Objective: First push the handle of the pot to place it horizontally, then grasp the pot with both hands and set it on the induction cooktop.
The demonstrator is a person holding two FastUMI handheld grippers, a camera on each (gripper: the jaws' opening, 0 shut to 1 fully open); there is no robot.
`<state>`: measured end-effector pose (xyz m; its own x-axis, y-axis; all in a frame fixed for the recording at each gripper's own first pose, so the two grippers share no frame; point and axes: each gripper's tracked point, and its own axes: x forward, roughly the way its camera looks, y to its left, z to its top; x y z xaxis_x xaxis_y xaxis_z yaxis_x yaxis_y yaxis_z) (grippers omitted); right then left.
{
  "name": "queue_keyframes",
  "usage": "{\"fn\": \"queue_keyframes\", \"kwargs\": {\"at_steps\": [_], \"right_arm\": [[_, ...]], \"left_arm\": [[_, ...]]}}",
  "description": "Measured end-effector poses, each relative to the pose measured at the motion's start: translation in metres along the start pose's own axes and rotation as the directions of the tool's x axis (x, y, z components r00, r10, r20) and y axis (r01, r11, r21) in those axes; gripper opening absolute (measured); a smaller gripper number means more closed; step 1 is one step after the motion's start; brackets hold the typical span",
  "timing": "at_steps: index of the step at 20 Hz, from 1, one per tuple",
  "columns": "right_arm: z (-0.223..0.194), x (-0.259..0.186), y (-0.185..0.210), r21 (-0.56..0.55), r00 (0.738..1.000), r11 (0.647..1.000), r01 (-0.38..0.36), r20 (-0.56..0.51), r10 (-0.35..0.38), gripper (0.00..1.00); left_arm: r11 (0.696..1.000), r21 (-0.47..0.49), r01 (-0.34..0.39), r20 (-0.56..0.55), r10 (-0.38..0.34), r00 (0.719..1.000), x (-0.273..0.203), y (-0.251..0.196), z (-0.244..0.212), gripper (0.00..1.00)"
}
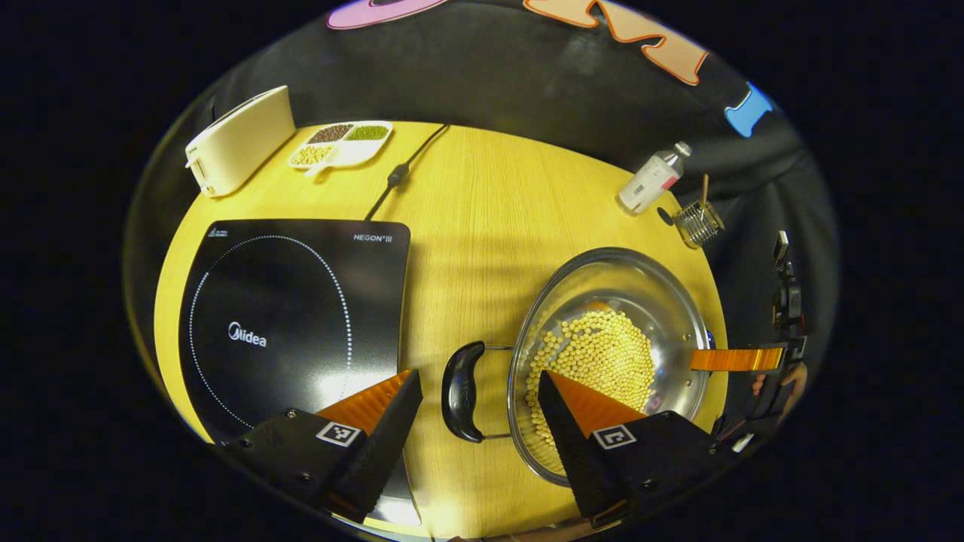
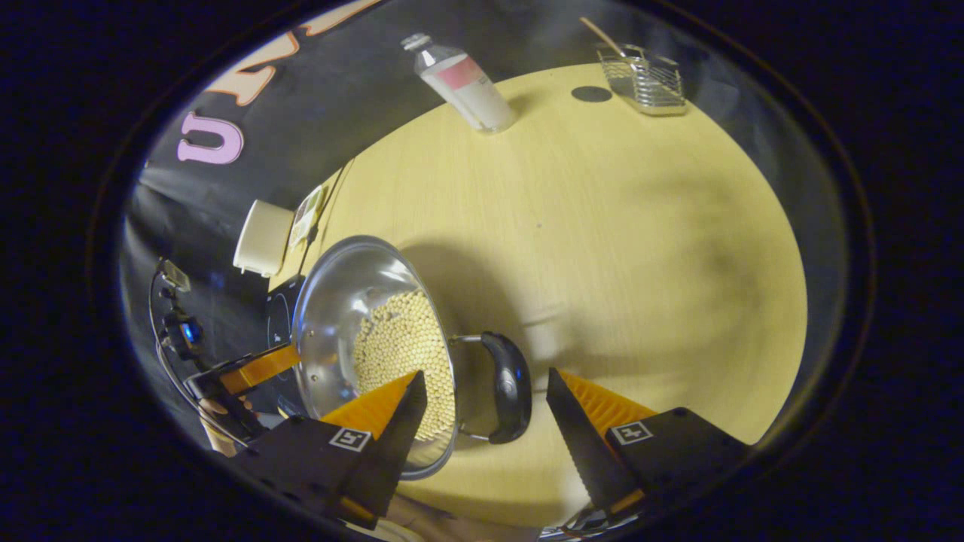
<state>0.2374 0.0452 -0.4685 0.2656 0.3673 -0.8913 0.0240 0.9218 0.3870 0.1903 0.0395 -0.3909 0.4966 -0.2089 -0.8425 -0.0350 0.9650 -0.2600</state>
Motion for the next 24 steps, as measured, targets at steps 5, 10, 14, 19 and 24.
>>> {"fn": "queue_keyframes", "kwargs": {"at_steps": [5, 10, 14, 19, 24], "right_arm": [[-0.002, 0.016, 0.001, 0.000, 0.998, 1.000, -0.030, -0.061, 0.030, 0.98], [-0.004, 0.027, 0.002, 0.006, 0.994, 0.998, -0.056, -0.094, 0.056, 0.98], [-0.007, 0.036, 0.002, 0.012, 0.991, 0.998, -0.060, -0.115, 0.061, 0.68], [-0.002, 0.027, 0.001, 0.023, 0.991, 0.998, -0.064, -0.118, 0.066, 0.48], [-0.001, 0.027, -0.001, 0.001, 0.992, 0.999, -0.052, -0.118, 0.052, 0.48]], "left_arm": [[0.999, -0.021, -0.031, -0.087, 0.029, 0.996, 0.017, 0.004, -0.010, 0.89], [0.999, -0.021, -0.038, -0.156, 0.034, 0.987, 0.026, 0.002, -0.017, 0.83], [0.998, -0.016, -0.057, -0.178, 0.053, 0.983, 0.034, 0.002, -0.023, 0.73], [0.998, -0.049, -0.051, -0.181, 0.041, 0.983, 0.031, 0.001, -0.023, 0.64], [0.998, -0.052, -0.036, -0.181, 0.026, 0.983, 0.023, -0.008, -0.031, 0.60]]}}
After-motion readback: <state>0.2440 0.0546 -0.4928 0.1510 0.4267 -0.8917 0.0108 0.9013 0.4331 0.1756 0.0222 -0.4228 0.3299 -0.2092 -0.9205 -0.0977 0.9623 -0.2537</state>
